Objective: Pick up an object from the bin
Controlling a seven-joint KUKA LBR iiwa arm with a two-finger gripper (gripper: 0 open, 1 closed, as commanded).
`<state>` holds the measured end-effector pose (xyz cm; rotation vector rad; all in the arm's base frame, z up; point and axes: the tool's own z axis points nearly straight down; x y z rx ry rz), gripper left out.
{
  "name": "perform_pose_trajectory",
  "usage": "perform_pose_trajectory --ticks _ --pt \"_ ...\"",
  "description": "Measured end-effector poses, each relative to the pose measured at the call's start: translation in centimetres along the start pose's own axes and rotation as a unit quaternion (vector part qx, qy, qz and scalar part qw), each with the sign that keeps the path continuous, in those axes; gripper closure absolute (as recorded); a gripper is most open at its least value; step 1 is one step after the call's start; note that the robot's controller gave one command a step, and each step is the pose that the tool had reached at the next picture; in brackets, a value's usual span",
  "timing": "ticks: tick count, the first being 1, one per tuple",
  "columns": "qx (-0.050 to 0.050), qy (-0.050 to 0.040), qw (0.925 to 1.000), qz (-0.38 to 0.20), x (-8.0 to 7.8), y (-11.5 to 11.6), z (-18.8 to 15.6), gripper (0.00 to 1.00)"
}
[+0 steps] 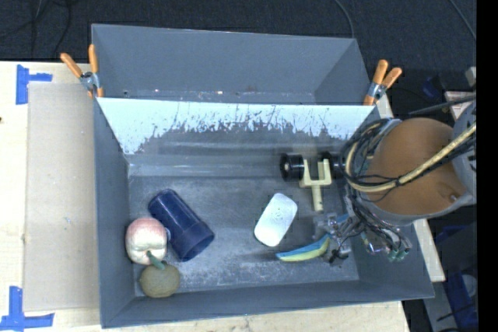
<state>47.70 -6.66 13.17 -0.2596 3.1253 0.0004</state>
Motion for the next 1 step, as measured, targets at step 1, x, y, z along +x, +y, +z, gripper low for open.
perform_pose_trajectory --ticks 1 --pt "-0.001 0.0035 1.0 0.0 0.13 0.07 -1.25 1.0"
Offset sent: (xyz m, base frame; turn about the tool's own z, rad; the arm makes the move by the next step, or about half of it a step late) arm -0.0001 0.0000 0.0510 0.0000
